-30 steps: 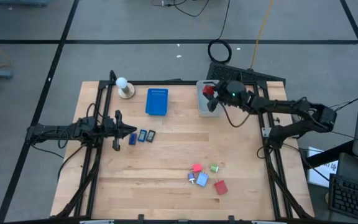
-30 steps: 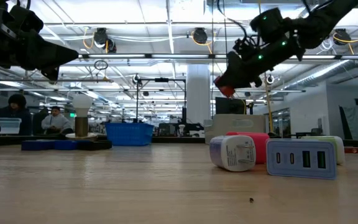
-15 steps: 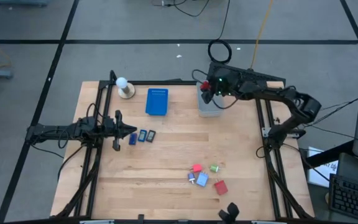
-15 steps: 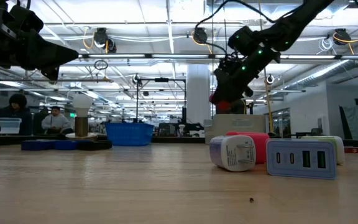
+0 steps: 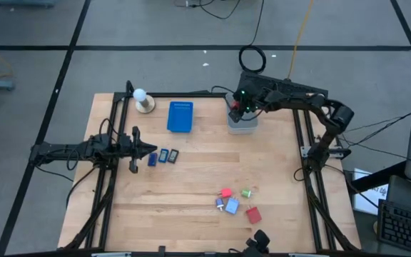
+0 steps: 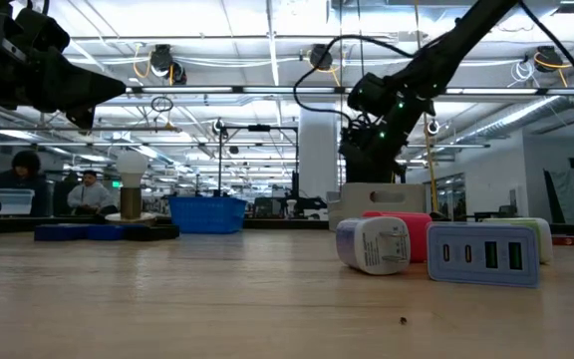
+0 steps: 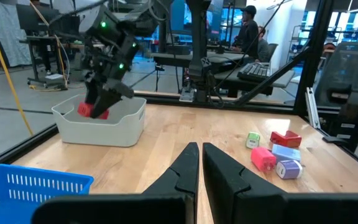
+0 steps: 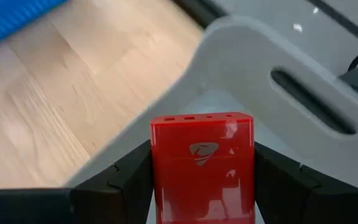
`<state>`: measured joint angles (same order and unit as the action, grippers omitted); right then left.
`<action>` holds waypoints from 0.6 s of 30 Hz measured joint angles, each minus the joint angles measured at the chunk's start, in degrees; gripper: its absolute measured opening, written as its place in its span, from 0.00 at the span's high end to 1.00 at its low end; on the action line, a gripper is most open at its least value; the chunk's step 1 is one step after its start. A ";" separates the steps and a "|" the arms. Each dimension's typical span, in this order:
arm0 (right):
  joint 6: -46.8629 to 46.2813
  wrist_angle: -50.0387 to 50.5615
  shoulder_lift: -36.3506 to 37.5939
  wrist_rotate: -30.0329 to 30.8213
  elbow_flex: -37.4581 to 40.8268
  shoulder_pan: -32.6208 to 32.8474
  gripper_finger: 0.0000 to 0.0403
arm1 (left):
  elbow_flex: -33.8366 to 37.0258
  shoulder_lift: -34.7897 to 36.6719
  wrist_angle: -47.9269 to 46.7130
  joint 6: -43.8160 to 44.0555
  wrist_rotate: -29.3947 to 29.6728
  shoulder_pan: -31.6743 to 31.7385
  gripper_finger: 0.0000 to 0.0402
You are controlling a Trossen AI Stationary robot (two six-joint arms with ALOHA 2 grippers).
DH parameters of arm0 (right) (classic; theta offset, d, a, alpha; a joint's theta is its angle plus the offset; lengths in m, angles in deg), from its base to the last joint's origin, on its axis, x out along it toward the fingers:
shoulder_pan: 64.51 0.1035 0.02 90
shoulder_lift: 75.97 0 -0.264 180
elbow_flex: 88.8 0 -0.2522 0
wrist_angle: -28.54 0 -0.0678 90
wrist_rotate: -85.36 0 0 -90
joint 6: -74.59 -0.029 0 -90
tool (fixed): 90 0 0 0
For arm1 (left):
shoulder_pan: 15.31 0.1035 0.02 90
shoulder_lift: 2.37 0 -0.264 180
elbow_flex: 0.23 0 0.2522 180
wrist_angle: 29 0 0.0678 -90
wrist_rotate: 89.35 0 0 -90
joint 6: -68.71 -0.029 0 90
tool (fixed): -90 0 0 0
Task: Pick & Place Office items
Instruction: Put the right red charger adapter into the gray bin
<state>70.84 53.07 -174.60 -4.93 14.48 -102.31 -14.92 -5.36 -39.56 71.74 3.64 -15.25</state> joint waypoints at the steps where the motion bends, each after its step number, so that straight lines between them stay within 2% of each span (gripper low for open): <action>1: -0.01 0.04 -0.41 0.00 0.00 0.00 0.47 | 0.00 -0.01 0.00 0.00 -0.02 0.00 0.95; 18: -0.04 1.97 -2.55 0.01 0.02 0.04 0.46 | 0.00 0.00 0.00 0.00 0.00 0.01 0.95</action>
<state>70.79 55.04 -177.15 -4.92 14.50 -102.26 -14.92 -5.37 -39.56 71.74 3.63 -15.24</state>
